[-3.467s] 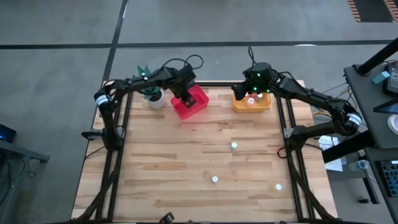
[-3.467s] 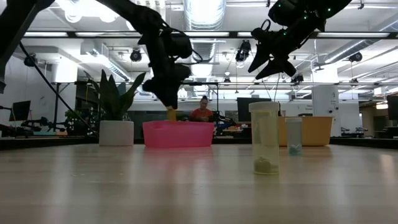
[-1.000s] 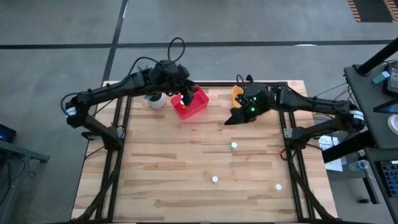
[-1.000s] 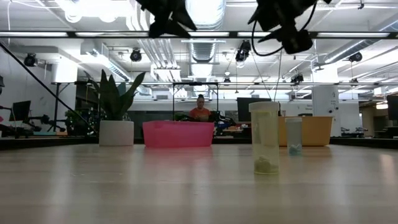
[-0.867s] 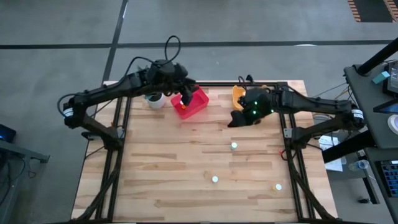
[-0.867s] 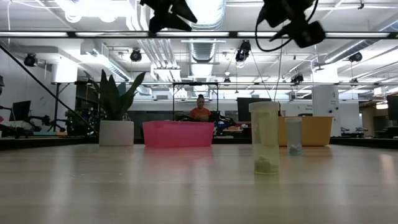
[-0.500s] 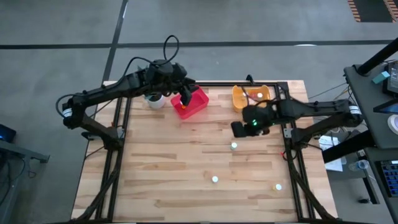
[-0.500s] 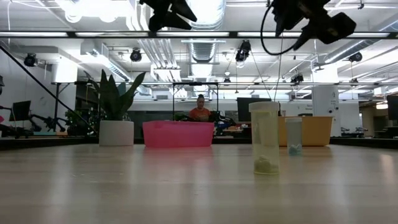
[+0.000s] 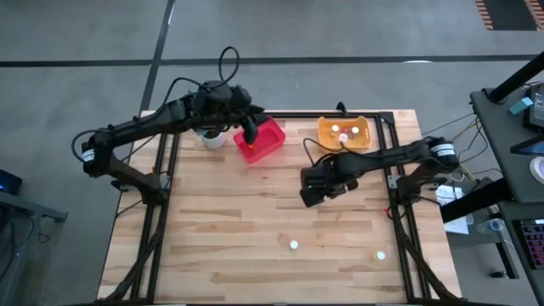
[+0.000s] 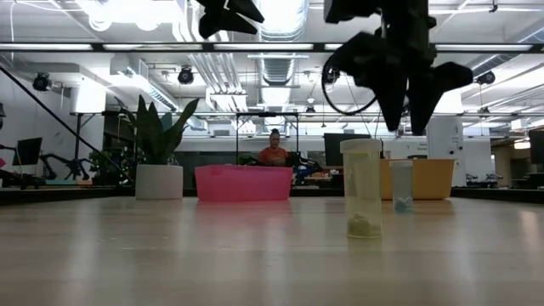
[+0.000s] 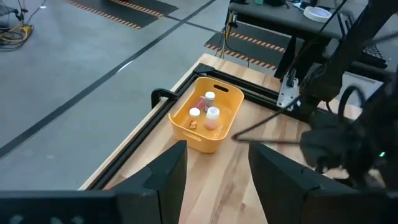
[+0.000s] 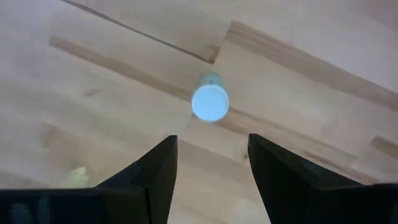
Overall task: Pick and place medicine bottles into bin by pill shape (circle, oval)
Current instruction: Put the green tablet bottle into the pink bin
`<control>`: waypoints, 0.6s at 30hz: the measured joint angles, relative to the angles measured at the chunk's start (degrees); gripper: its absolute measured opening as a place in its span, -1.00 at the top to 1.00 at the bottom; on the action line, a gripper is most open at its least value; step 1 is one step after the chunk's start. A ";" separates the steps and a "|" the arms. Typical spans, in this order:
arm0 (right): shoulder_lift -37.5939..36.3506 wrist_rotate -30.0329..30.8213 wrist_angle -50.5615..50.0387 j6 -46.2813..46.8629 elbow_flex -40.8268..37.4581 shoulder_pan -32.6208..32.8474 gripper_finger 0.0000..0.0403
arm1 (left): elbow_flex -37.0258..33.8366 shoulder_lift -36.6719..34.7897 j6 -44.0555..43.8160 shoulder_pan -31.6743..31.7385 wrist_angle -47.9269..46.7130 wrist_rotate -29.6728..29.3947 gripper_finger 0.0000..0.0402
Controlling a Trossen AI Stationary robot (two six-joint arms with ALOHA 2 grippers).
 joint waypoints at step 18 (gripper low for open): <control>7.88 1.06 4.60 -3.95 -0.87 -0.18 0.07 | -0.09 -4.73 1.47 -0.07 -1.79 -1.55 0.22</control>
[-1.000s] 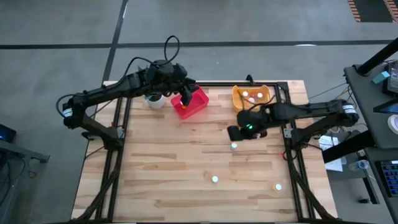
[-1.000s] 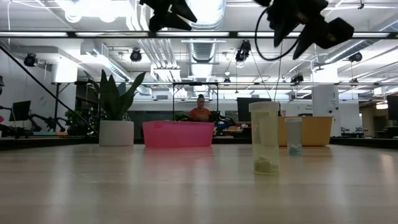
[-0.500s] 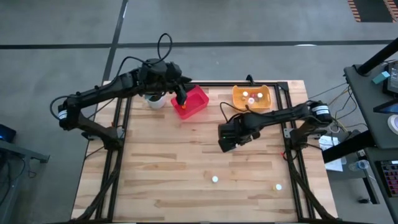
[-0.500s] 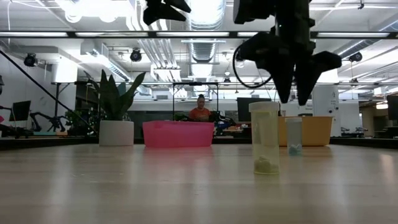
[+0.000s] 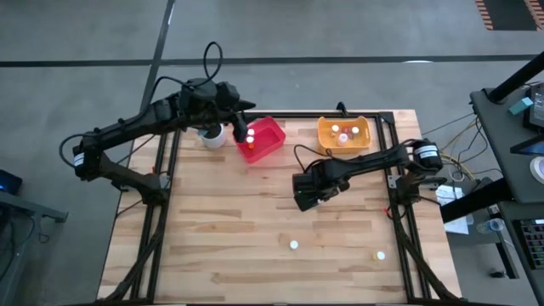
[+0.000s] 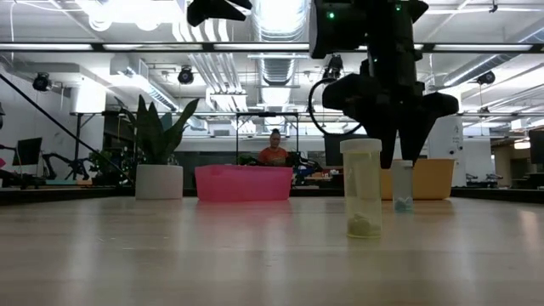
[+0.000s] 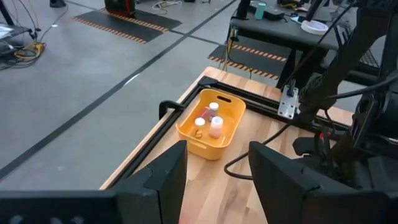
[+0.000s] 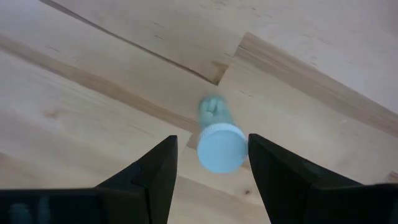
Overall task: Pick and place medicine bottles into bin by pill shape (circle, oval)
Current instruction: Put the green tablet bottle into the pink bin
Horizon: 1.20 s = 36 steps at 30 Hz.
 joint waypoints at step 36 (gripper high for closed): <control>-4.92 -3.30 -7.76 -16.42 5.81 -8.33 0.45 | -0.89 -0.18 -3.59 -3.08 -0.03 -0.06 0.22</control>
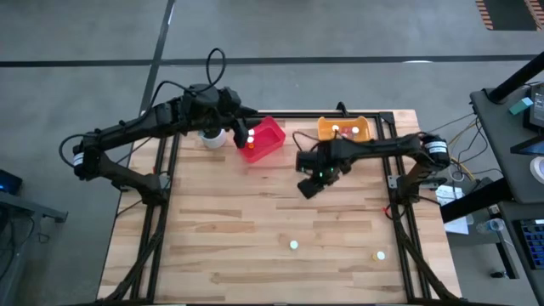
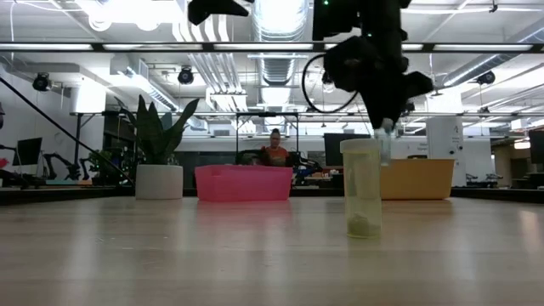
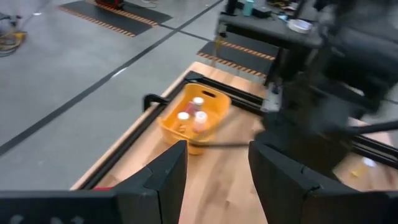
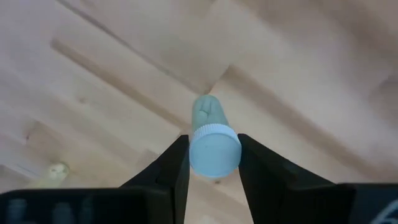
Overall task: Pick and place medicine bottles into bin by pill shape (circle, oval)
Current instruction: Put the green tablet bottle into the pink bin
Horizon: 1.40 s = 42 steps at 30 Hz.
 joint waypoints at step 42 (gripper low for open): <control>31.65 -4.72 -9.77 -36.89 55.54 -24.67 0.46 | 0.24 -1.23 -9.01 -6.60 2.25 -0.29 0.22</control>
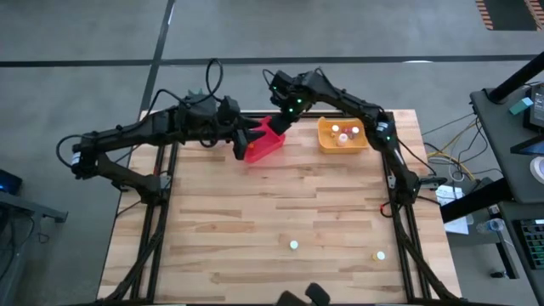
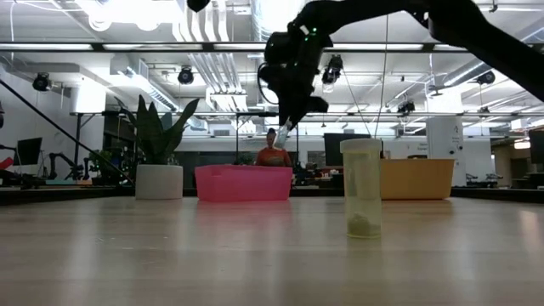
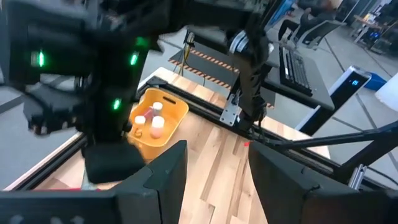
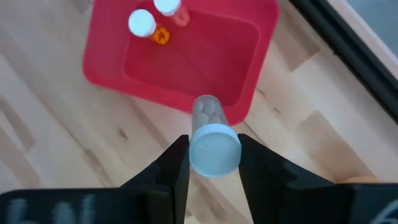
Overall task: Pick and place medicine bottles into bin by pill shape (circle, oval)
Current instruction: Put the green tablet bottle into the pink bin
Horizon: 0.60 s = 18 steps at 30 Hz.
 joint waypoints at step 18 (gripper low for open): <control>5.47 0.74 15.77 0.34 0.00 0.00 0.46 | 0.04 -7.61 0.70 0.00 -0.36 -5.41 0.22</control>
